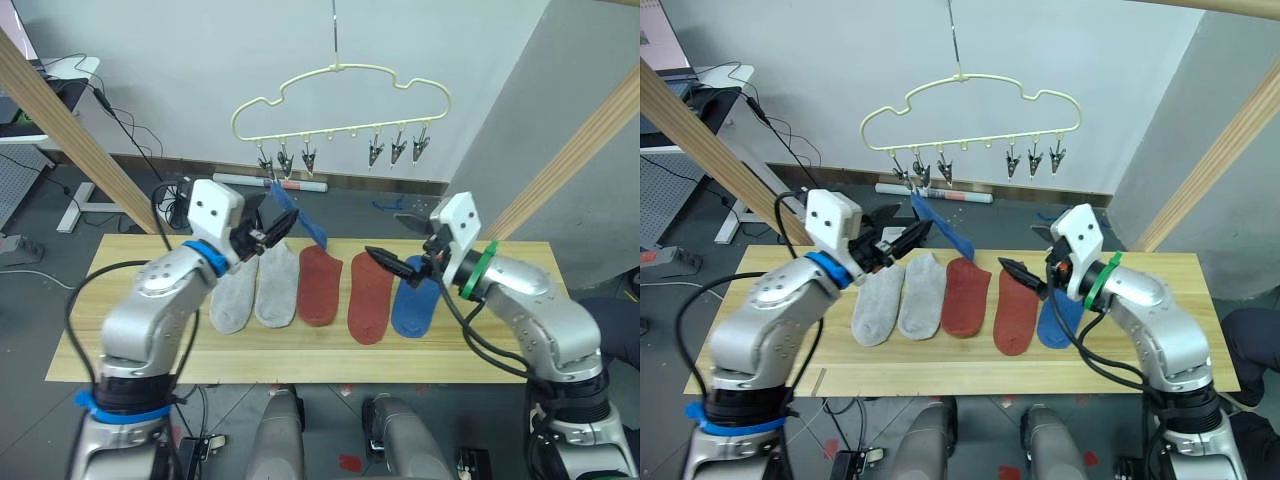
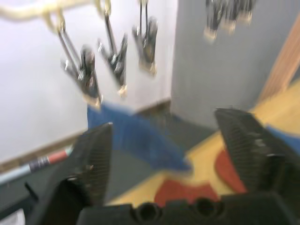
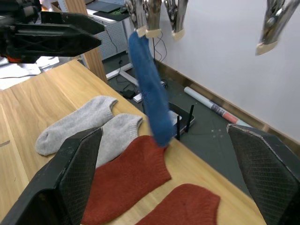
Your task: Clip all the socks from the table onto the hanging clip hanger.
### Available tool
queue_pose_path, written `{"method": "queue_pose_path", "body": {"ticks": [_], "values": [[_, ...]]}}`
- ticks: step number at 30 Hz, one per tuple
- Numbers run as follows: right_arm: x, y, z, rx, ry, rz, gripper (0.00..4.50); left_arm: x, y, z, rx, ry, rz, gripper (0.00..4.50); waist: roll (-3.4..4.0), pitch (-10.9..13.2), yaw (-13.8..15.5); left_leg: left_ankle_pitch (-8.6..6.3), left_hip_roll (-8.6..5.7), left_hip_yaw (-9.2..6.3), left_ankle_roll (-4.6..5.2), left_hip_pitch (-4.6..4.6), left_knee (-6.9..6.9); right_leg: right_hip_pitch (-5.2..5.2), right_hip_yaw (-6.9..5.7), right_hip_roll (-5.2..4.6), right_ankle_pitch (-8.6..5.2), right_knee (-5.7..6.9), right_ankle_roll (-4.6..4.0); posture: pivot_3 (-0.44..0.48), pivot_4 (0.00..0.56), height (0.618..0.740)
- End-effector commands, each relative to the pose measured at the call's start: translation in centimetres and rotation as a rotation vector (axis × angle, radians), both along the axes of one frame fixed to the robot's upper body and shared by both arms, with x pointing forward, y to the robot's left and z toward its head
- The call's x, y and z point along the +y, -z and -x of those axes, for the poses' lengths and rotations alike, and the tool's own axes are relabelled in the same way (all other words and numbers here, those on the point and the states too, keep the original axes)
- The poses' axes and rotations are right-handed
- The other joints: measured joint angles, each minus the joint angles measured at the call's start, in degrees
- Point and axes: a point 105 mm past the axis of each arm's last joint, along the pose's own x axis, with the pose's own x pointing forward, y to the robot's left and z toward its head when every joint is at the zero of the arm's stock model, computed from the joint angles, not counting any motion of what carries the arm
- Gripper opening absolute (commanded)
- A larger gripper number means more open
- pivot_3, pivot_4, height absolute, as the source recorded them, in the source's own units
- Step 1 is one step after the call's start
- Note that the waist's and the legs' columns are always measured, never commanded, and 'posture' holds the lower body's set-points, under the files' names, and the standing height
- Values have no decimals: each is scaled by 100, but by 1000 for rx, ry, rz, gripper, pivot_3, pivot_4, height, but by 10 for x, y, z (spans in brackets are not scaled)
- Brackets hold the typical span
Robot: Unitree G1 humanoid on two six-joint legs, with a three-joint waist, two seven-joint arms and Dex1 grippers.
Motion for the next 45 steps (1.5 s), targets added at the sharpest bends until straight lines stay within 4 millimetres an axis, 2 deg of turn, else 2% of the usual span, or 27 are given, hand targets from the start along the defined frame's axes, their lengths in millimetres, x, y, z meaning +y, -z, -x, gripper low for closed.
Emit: {"method": "queue_pose_path", "body": {"ticks": [1,7,10,13,32,45], "values": [[3,-20,7,-70,-37,-27,4500,-8,-6,-4,-82,-29,-26,2996,0,0,-9,0,0,-1,0,0,0,0,-1,5,0,0,0,26,266,740],[14,-40,15,-105,-118,-108,4500,-11,-6,-16,-135,-87,11,2996,0,0,-16,1,3,-1,0,1,-1,-1,-2,10,4,3,-7,16,259,740],[15,-44,17,-114,-141,-102,4500,-11,-9,-20,-155,-104,32,2450,-1,-1,-14,1,0,-2,0,-2,5,0,-4,9,4,5,-7,12,256,740],[14,-46,15,-122,-141,-97,4500,-11,-9,-26,-170,-131,23,1579,-1,-1,-15,1,-1,-3,0,-2,7,2,-6,9,12,6,-21,8,256,740],[27,-62,17,-130,-237,-116,4500,-4,-19,-42,-252,-256,83,1579,-1,-1,-18,2,-1,-5,-1,-1,33,1,-10,11,12,37,-21,3,257,740],[32,-71,22,-134,-258,-125,4500,-9,-23,-52,-269,-261,101,1579,-1,-1,-21,1,0,-7,1,-5,57,3,-10,13,13,46,-21,-9,260,740]]}}
